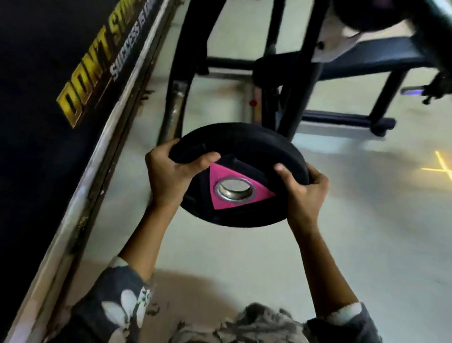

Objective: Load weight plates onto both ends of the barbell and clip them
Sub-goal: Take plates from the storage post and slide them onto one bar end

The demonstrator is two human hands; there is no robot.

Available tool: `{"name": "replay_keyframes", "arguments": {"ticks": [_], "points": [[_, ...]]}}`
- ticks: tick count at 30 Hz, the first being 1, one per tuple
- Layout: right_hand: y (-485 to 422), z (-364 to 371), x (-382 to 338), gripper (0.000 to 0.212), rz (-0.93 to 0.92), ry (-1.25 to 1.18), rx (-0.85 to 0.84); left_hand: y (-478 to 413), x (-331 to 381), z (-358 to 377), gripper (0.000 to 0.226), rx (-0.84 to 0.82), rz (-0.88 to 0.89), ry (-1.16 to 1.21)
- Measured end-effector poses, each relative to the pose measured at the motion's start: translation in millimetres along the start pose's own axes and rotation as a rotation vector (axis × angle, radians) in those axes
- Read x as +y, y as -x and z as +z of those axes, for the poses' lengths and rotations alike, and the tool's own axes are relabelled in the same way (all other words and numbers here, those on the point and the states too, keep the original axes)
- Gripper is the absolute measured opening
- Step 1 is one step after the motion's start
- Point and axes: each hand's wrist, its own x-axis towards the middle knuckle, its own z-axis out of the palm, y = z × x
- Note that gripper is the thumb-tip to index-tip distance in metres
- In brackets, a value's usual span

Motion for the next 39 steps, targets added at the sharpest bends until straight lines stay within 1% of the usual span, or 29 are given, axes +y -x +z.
{"name": "replay_keyframes", "arguments": {"ticks": [3,5,8,10,13,16,19,21,23,26,27,30,31,32,34,35,37,39], "points": [[-22.4,-69.4,-30.4,0.050,-0.046,0.016,0.045,15.4,45.2,64.3,0.067,-0.012,0.047,0.030],[-37.1,-112.7,-47.2,0.049,-0.078,0.039,0.082,24.4,71.9,106.6,0.062,-0.026,0.068,0.048],[-61.0,-176.2,-70.3,0.038,-0.154,0.051,0.150,39.4,108.9,170.3,0.051,-0.034,0.119,0.125],[-77.0,-202.5,-85.7,0.033,-0.205,0.060,0.150,45.8,132.7,198.8,0.047,-0.030,0.156,0.124],[-102.4,-224.8,-103.5,0.032,-0.256,0.027,0.153,40.0,161.0,225.0,0.045,-0.005,0.195,0.114],[-125.5,-227.1,-114.4,0.029,-0.262,-0.023,0.131,22.2,179.2,236.3,0.048,-0.009,0.246,0.111],[-147.8,-222.0,-121.8,0.027,-0.260,-0.076,0.115,7.3,191.3,244.7,0.049,-0.003,0.260,0.088],[-159.3,-220.0,-121.9,0.026,-0.273,-0.104,0.113,-1.6,193.5,248.6,0.054,0.007,0.275,0.071],[-170.1,-219.3,-119.6,0.027,-0.275,-0.121,0.096,-10.8,191.7,253.3,0.059,0.021,0.261,0.064],[-188.1,-217.6,-120.8,0.029,-0.249,-0.119,0.067,-22.1,188.5,263.1,0.060,0.041,0.230,0.013],[-195.8,-216.0,-121.3,0.031,-0.250,-0.112,0.061,-27.6,186.8,266.7,0.063,0.043,0.232,0.008],[-217.6,-207.0,-119.1,0.033,-0.284,-0.101,0.058,-44.0,180.3,276.0,0.083,0.064,0.268,0.002],[-225.6,-203.5,-116.8,0.036,-0.310,-0.104,0.055,-49.5,177.8,279.2,0.082,0.070,0.278,0.004],[-234.6,-200.5,-114.4,0.037,-0.335,-0.103,0.046,-56.0,175.4,283.0,0.076,0.070,0.286,0.005],[-253.0,-194.2,-111.6,0.028,-0.385,-0.098,0.013,-69.3,171.5,289.9,0.056,0.052,0.296,0.011],[-264.2,-190.9,-110.3,0.025,-0.405,-0.102,-0.011,-77.1,169.5,294.5,0.050,0.044,0.302,0.024],[-284.9,-183.6,-108.2,0.024,-0.426,-0.105,-0.039,-92.0,164.2,304.4,0.050,0.043,0.303,0.056],[-307.2,-175.4,-106.1,0.028,-0.446,-0.098,-0.052,-109.2,156.8,314.6,0.056,0.047,0.286,0.082]]}}
